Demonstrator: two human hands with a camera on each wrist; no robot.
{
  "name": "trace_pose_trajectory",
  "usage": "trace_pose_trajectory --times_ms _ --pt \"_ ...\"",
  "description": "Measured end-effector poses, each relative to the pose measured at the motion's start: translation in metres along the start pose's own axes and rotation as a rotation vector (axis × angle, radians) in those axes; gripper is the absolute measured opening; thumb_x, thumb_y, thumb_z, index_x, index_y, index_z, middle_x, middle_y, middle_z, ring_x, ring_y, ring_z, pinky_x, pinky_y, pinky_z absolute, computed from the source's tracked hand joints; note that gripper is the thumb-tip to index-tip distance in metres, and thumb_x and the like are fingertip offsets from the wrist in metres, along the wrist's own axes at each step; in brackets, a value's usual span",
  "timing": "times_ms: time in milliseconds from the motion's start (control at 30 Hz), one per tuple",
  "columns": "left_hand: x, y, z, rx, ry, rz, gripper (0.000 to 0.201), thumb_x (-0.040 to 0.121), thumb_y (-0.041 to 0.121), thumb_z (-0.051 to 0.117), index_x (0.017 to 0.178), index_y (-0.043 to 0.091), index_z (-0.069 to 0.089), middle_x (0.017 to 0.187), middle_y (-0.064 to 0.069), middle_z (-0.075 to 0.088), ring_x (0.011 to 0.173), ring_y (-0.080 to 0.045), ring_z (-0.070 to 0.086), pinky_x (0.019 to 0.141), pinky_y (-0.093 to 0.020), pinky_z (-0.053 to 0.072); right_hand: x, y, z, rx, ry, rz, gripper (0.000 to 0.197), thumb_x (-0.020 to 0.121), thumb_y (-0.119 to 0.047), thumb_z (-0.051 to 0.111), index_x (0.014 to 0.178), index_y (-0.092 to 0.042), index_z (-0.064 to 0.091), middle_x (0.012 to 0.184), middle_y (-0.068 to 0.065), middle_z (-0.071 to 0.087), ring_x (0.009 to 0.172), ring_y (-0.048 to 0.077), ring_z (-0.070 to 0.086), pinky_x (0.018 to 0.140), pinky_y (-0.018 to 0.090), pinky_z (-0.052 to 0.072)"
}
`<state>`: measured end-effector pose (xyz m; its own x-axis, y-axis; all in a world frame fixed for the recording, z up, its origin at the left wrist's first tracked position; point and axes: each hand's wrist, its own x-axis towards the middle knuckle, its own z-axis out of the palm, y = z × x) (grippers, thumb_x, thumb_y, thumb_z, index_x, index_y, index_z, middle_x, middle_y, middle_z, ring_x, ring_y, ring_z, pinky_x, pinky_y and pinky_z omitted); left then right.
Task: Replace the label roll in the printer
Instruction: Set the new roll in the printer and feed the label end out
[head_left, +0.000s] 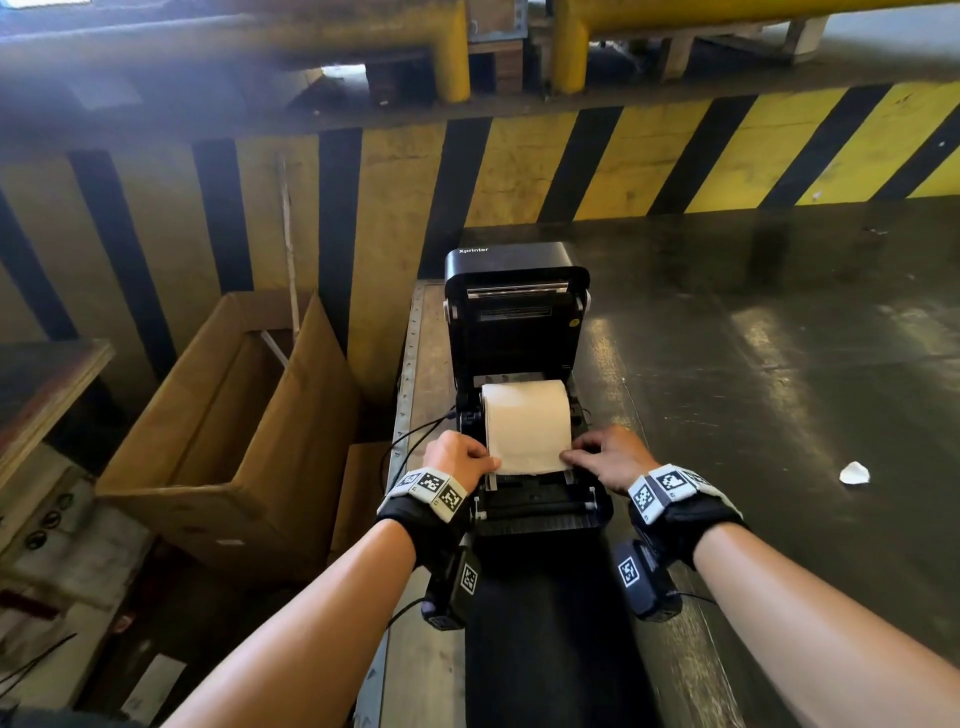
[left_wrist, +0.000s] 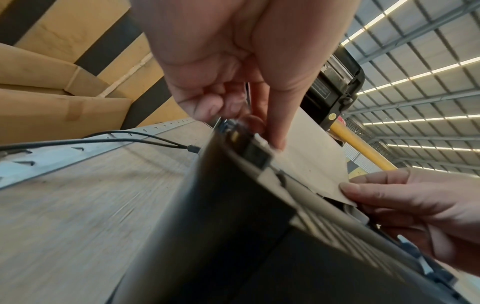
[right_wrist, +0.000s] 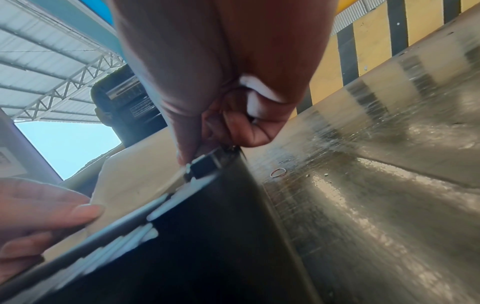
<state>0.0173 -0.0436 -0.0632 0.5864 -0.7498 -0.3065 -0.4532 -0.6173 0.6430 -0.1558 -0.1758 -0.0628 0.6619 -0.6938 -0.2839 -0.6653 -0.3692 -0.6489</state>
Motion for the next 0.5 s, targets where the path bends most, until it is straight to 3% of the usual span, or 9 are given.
trace_pose_trajectory --times_ms 100,167,367,500 --pt "0.0 0.004 0.0 0.047 0.013 -0.021 0.016 0.081 0.028 0.069 0.07 0.016 0.067 0.065 0.002 0.057 0.057 -0.009 0.051 0.049 -0.019 0.038 0.0 -0.003 0.002 -0.03 0.026 -0.002 0.031 0.083 -0.032 0.063 0.104 -0.009 0.07 0.11 0.012 0.07 0.104 0.027 0.063 0.089 0.028 0.045" --pt "0.001 0.007 0.0 0.071 0.016 -0.048 0.018 0.081 0.027 0.07 0.069 0.016 0.064 0.061 0.003 0.054 0.053 -0.009 0.048 0.046 -0.019 0.036 0.001 -0.004 0.004 -0.055 0.034 0.0 0.03 0.082 -0.032 0.064 0.102 -0.01 0.071 0.108 0.012 0.072 0.101 0.027 0.063 0.086 0.027 0.045" --pt "0.004 0.009 -0.001 0.114 -0.013 -0.051 0.015 0.079 0.027 0.071 0.073 0.014 0.066 0.078 -0.005 0.061 0.069 -0.017 0.056 0.062 -0.027 0.045 0.004 -0.004 0.004 -0.075 0.004 0.008 0.027 0.082 -0.032 0.065 0.097 -0.011 0.072 0.102 0.012 0.073 0.094 0.025 0.065 0.076 0.021 0.04" --pt "0.009 0.01 -0.013 0.096 -0.128 -0.033 0.023 0.078 0.025 0.072 0.092 0.006 0.073 0.087 -0.008 0.066 0.078 -0.018 0.058 0.072 -0.029 0.05 0.007 -0.008 -0.001 -0.123 -0.051 0.007 0.026 0.082 -0.031 0.065 0.098 -0.013 0.073 0.104 0.01 0.072 0.093 0.022 0.063 0.069 0.018 0.036"
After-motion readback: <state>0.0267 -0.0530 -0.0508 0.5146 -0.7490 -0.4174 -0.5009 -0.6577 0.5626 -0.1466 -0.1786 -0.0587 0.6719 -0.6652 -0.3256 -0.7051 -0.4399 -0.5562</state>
